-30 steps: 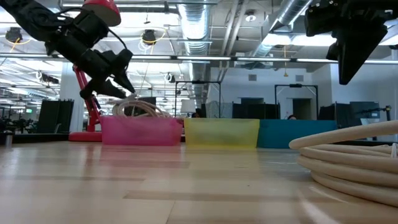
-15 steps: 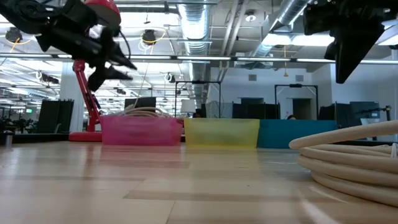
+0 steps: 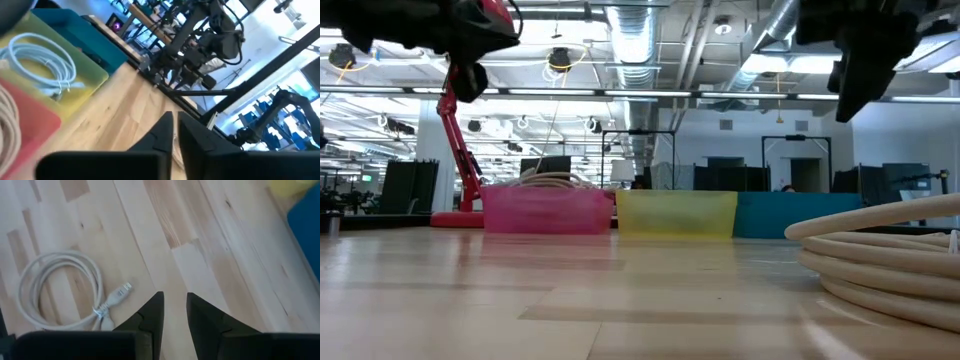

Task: Pick & Place USB Port
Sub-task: Put the bottom left black charger cable into the blue bin

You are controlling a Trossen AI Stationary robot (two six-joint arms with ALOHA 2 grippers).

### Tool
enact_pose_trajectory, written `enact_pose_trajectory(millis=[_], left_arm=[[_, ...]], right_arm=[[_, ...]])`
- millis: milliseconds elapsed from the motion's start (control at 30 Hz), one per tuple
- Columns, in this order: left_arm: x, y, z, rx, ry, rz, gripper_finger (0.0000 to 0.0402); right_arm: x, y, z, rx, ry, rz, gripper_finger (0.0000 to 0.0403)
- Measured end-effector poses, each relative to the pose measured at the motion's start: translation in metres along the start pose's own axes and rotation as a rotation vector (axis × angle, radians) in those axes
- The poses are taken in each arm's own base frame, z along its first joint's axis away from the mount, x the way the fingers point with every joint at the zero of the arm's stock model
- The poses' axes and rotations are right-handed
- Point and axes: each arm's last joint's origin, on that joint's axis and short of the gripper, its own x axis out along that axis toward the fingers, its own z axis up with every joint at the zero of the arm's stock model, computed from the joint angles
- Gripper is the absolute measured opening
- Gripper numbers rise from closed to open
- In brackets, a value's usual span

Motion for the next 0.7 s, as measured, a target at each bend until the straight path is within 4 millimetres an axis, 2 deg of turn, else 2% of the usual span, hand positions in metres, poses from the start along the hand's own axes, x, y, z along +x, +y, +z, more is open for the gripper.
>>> enact_pose_trajectory(millis=[67,267,500,700], left_arm=[[-0.001,-0.005,-0.005,-0.025,0.005,0.014,0.0006],[0.006,-0.021,-0.018,-0.151,0.097,-0.039,0.0004],[0.012,-0.066,-0.008,-0.154,0.159,-0.167,0.0004],[0.02,-0.093,-0.009,-0.296,0.226,-0.193,0.0003]], right_arm=[[0.0,0.001,0.001,0.001,-0.009,0.006,0.0076],[0.0,0.002,0.002,0.004,-0.024,0.018,0.0076],[0.0,0.002,0.003,0.003,-0.031,0.009,0.0076],[0.0,0.001,0.004,0.006,-0.061,-0.022,0.0076]])
